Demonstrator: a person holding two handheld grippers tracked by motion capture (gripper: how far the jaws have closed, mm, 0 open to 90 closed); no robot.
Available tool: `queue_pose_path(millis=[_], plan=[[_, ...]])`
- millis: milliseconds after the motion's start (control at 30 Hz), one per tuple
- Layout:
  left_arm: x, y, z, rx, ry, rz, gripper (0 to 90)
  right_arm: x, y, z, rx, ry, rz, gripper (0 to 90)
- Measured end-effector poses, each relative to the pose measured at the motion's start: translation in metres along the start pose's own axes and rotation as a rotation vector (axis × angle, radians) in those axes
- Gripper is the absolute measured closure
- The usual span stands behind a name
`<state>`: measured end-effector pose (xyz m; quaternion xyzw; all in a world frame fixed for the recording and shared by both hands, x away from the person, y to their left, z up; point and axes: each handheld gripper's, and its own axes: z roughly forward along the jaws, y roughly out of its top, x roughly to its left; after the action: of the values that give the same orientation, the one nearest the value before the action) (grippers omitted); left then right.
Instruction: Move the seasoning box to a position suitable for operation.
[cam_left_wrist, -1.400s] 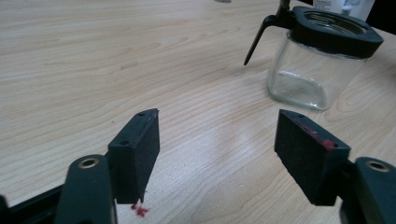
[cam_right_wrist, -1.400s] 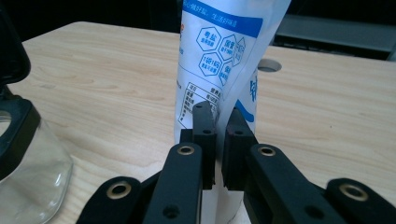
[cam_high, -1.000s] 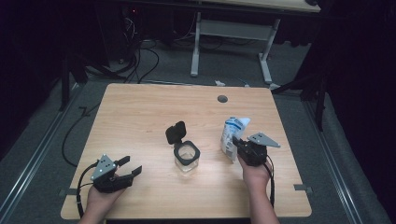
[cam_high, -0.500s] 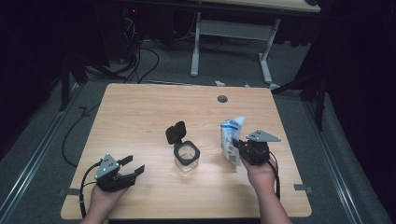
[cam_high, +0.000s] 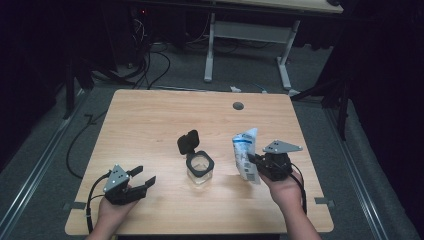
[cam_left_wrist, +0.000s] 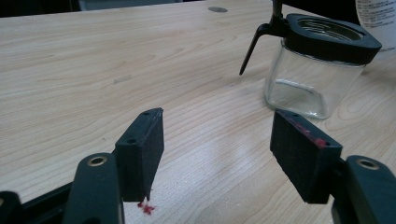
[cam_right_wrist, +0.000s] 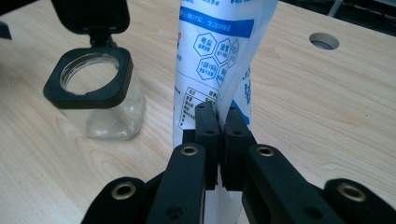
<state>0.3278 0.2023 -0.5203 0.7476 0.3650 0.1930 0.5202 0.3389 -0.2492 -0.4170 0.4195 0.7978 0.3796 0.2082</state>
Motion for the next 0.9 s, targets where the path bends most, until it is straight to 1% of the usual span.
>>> queue_pose_path(millis=[67,100,167,267,300,467,500,567,667,700,733,800,833,867,900], plan=[[-0.001,0.000,0.001,0.001,-0.001,0.004,35.4,0.003,0.002,-0.001,0.024,0.006,-0.022,88.1],[-0.001,0.000,0.001,0.005,-0.002,0.006,35.4,0.005,0.005,-0.002,0.049,0.017,-0.028,88.1],[-0.002,0.000,0.001,0.006,-0.007,0.011,35.5,0.006,0.006,-0.002,0.059,0.025,-0.028,88.1],[-0.003,0.000,0.003,0.009,-0.013,0.021,35.6,0.010,0.009,-0.003,0.089,0.039,-0.056,88.1],[-0.004,0.000,0.004,0.007,-0.021,0.022,35.7,0.012,0.010,-0.004,0.105,0.046,-0.060,88.1],[-0.007,0.001,0.006,0.013,-0.036,0.034,36.1,0.017,0.012,-0.006,0.130,0.063,-0.057,88.1],[-0.008,0.001,0.006,0.015,-0.037,0.041,36.0,0.019,0.013,-0.007,0.148,0.069,-0.063,88.1],[-0.011,0.001,0.007,0.018,-0.043,0.050,36.0,0.021,0.014,-0.007,0.157,0.072,-0.067,88.1],[-0.013,0.001,0.008,0.020,-0.048,0.057,36.0,0.024,0.017,-0.007,0.195,0.072,-0.085,88.1],[-0.015,0.001,0.009,0.021,-0.051,0.059,36.0,0.025,0.019,-0.007,0.219,0.076,-0.093,88.1],[-0.015,0.001,0.009,0.021,-0.051,0.059,36.0,0.025,0.019,-0.007,0.219,0.076,-0.093,88.1],[-0.015,0.001,0.010,0.022,-0.052,0.062,36.0,0.027,0.020,-0.006,0.247,0.071,-0.099,88.1],[-0.015,0.001,0.010,0.025,-0.053,0.063,36.0,0.027,0.021,-0.005,0.256,0.070,-0.110,88.1],[-0.015,0.001,0.010,0.026,-0.054,0.063,36.0,0.027,0.022,-0.005,0.273,0.067,-0.106,88.1],[-0.016,0.001,0.010,0.026,-0.055,0.063,36.0,0.027,0.023,-0.004,0.285,0.068,-0.117,88.1]])
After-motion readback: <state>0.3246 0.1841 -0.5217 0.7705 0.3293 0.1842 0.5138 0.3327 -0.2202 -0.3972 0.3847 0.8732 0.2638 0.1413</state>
